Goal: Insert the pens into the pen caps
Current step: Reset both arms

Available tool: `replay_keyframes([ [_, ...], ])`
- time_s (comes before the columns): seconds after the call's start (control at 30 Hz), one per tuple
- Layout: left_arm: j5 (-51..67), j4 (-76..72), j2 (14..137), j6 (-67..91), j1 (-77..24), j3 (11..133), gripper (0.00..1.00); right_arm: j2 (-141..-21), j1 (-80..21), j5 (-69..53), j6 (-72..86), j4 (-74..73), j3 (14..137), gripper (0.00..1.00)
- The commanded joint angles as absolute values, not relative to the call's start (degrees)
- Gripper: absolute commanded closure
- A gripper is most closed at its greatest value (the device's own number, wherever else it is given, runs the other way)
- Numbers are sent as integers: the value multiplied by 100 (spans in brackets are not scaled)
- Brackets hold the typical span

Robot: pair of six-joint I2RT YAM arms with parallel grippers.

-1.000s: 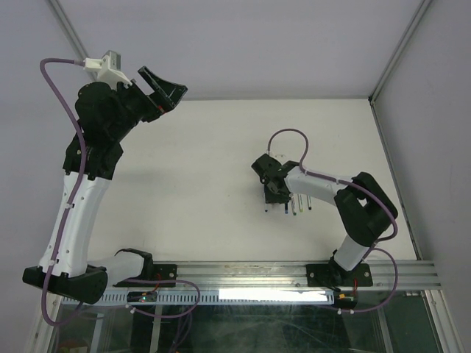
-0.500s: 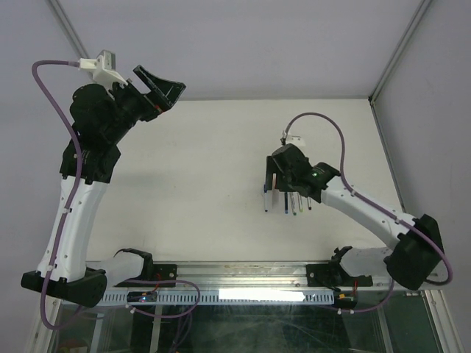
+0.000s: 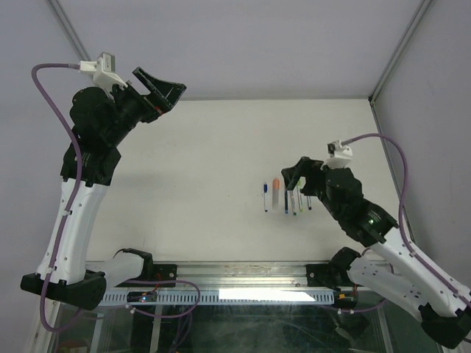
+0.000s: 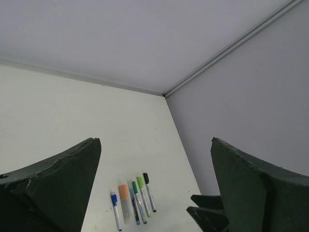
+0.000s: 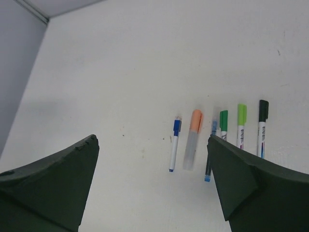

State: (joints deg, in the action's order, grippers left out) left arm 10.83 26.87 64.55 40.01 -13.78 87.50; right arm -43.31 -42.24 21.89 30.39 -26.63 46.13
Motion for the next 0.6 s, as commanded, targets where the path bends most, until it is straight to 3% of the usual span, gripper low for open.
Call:
replay_keyframes([
  [0.0,1186,2355,6267,4077,-1310,8718,1,-3404,-4248,2536,2709,-1738,4296,3],
  [0.27,1282,2261,6249,4148,-1310,8585,1,-2857,-4245,3353,2732,-2423,4267,1],
  [0.57,1130,2231,6179,4031,-1315,8335,1,-2707,-4250,3439,2703,-2406,4131,0],
])
